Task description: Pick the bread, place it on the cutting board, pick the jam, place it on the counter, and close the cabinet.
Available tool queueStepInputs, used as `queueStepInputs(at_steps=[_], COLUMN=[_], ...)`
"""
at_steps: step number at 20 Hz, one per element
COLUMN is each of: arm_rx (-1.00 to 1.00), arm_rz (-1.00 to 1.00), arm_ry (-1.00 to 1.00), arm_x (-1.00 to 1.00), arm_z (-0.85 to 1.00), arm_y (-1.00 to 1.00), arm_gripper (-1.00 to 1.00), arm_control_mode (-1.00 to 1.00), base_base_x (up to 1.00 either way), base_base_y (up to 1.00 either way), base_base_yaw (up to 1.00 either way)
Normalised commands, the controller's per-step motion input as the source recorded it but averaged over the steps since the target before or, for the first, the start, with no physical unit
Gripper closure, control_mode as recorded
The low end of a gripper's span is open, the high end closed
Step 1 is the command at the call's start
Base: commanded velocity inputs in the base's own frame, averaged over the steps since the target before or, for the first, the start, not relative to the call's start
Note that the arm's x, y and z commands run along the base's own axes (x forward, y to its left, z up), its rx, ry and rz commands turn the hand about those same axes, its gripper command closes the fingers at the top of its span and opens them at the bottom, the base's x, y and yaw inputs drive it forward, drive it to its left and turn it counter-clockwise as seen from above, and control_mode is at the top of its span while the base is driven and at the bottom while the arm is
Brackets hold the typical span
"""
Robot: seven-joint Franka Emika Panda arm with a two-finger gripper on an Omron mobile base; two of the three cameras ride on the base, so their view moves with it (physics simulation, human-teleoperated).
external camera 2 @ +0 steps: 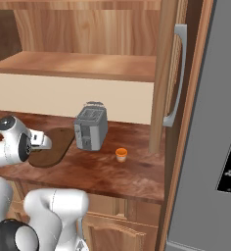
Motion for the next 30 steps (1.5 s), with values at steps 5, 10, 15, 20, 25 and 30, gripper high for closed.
queueStepInputs(at_steps=[5, 10, 15, 20, 25, 30], arm_rx=[0.0, 0.0, 0.0, 0.0, 0.0, 0.0], arm_rz=[0.0, 0.0, 0.0, 0.0, 0.0, 0.0], arm_ry=[0.0, 0.0, 0.0, 0.0, 0.0, 0.0], arm_x=[0.19, 0.16, 0.15, 0.18, 0.18, 0.11], arm_z=[-0.29, -0.29, -0.29, -0.24, -0.21, -0.23], arm_y=[0.08, 0.08, 0.05, 0.06, 0.08, 0.08], arm_gripper=[1.0, 1.0, 1.0, 1.0, 1.0, 1.0], arm_control_mode=[-1.0, -1.0, -1.0, -1.0, -1.0, -1.0], base_base_x=[0.0, 0.0, 0.0, 0.0, 0.0, 0.0], base_base_y=[0.0, 0.0, 0.0, 0.0, 0.0, 0.0], base_base_yaw=[0.0, 0.0, 0.0, 0.0, 0.0, 0.0])
